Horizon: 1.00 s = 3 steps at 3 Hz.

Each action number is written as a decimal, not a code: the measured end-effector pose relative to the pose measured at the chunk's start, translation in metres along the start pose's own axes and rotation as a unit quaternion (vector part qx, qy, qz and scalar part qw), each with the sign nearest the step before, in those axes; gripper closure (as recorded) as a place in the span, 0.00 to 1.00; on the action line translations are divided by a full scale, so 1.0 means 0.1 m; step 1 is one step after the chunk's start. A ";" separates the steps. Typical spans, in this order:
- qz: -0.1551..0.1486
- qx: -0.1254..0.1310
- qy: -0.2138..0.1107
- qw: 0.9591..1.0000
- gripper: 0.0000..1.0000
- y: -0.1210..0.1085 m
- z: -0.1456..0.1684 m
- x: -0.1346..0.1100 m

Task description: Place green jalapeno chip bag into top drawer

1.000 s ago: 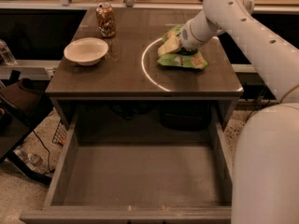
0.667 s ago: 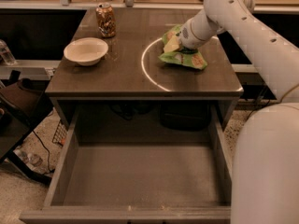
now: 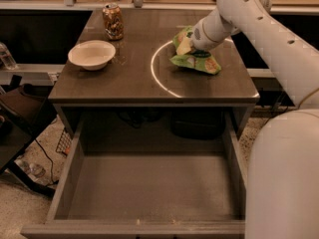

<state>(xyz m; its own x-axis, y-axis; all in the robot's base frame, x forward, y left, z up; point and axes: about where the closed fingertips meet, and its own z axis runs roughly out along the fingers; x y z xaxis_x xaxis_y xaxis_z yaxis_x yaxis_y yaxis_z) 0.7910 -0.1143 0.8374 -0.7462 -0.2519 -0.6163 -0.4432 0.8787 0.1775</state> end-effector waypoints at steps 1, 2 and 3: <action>-0.006 0.003 0.000 1.000 1.00 0.02 -0.02 -0.04; -0.029 0.006 -0.015 0.999 1.00 0.08 -0.28 -0.24; -0.046 -0.002 -0.037 0.998 1.00 0.18 -0.62 -0.36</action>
Offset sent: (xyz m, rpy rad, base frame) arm -0.0007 -0.0030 0.0881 -0.0408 -0.1241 0.0570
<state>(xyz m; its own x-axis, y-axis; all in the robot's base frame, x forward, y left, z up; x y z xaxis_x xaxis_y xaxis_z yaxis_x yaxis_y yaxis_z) 0.7794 -0.1148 0.9100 -0.6632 -0.3007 -0.6854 -0.5099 0.8519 0.1197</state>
